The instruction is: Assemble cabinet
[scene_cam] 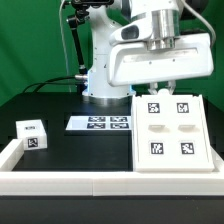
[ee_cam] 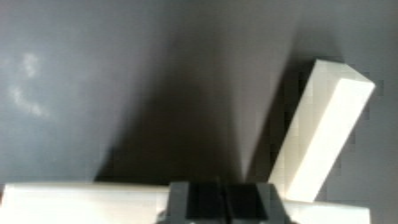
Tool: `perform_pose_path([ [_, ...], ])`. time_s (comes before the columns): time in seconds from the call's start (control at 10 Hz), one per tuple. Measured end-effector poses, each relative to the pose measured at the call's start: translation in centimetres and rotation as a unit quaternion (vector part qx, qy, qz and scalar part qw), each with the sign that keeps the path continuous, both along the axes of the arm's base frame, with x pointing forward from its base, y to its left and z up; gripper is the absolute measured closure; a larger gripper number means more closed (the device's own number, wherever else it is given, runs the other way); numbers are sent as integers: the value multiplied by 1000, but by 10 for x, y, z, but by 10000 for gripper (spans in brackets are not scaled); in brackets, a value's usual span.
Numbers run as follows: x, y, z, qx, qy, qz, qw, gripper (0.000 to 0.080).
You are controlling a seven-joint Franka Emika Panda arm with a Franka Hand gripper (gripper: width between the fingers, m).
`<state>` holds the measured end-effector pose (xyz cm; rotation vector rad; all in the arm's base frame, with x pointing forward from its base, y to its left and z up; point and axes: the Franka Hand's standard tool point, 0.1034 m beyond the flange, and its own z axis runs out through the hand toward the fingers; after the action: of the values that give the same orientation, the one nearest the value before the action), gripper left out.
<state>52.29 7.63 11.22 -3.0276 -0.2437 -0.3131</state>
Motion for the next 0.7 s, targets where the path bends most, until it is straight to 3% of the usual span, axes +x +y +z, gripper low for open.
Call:
perform_pose_path([
  [0.3,10,4,10,3,6,3,1000,798],
  [0.7,12,4,13,4,23,5,1000,798],
])
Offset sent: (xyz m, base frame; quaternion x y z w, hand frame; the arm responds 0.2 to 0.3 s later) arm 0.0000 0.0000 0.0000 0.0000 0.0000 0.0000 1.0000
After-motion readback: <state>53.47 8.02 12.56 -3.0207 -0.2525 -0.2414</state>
